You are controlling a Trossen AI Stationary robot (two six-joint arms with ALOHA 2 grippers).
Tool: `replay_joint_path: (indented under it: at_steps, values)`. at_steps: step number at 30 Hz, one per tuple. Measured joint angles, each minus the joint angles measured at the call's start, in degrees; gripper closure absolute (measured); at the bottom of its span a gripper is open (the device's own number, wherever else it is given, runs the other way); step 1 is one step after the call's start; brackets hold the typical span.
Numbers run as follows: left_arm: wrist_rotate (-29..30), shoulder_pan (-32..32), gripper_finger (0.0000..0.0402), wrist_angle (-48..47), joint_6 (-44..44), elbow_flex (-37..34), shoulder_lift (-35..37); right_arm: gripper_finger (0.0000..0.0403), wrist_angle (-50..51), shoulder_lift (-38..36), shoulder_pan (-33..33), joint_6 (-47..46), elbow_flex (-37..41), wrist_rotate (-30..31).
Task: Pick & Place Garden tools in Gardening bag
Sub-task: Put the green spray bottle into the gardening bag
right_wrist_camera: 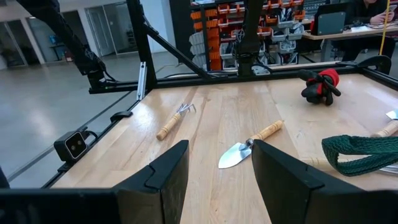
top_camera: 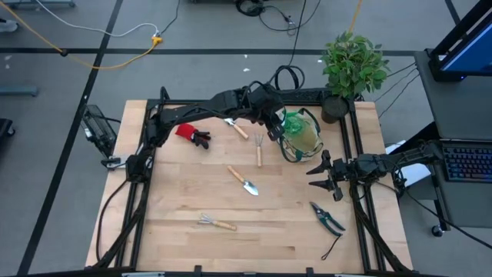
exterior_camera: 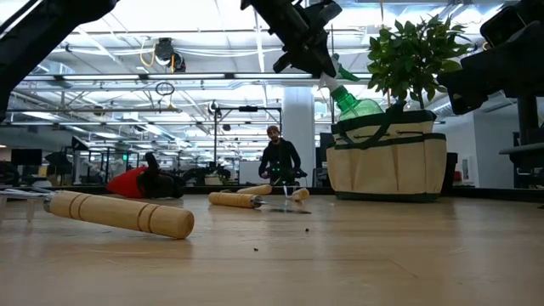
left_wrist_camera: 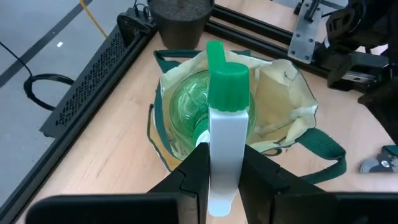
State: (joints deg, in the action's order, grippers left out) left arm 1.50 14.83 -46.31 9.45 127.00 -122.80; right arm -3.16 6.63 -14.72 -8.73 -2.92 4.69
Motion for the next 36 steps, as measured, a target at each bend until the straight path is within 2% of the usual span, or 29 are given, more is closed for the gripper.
replay_joint_path:
  at_steps: [24, 36]
  values:
    - [1.7, 0.2, 0.0329, 1.5, -6.0, -0.1, -1.5, 0.0236, 0.0, 0.0, 0.0, -0.1, 0.0, 0.0]
    - [0.4, 0.8, 0.0329, 3.1, -7.0, -0.2, -3.8, 0.0236, 0.0, 0.7, 0.0, -6.2, 0.0, 0.0]
